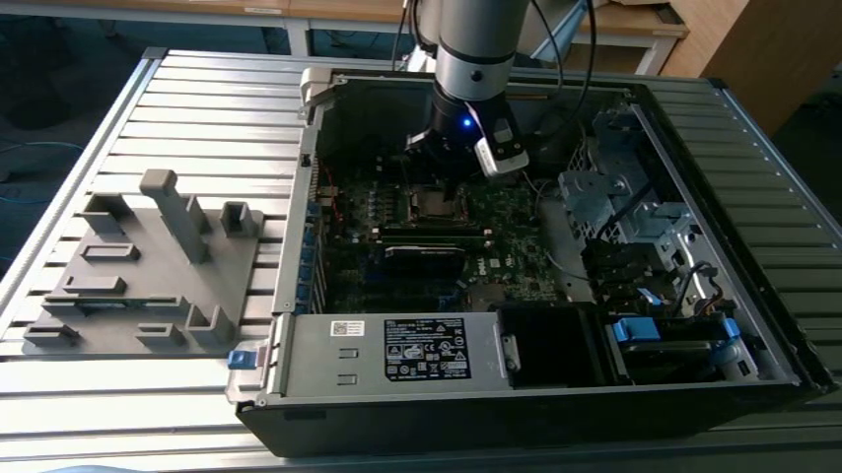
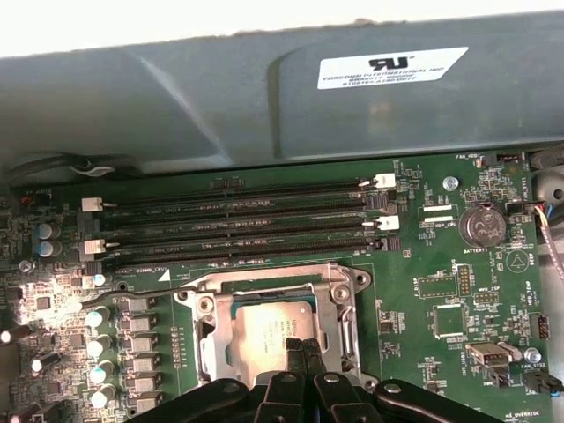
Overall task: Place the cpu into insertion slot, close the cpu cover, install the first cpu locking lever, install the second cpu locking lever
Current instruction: 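Close the cpu cover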
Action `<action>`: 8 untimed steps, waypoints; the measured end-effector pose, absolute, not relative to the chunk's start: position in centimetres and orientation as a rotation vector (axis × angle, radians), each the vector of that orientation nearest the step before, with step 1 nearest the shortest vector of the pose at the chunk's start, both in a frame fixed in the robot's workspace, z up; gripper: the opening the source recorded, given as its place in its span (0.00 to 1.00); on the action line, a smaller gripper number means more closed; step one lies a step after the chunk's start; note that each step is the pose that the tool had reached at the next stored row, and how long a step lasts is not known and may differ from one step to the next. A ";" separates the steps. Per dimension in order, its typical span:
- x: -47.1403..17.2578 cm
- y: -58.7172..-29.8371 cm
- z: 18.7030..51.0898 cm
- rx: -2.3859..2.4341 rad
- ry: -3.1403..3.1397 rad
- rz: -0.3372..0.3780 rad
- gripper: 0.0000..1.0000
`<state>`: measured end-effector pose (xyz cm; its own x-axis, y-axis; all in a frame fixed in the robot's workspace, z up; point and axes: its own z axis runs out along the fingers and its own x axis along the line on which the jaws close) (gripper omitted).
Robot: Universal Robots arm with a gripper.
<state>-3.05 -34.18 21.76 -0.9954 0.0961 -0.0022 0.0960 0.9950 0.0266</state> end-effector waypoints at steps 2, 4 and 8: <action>-3.0 -34.2 21.8 0.151 3.134 0.042 0.10; -3.0 -34.2 21.9 0.151 3.134 0.042 0.10; -3.1 -34.2 22.2 0.151 3.134 0.041 0.10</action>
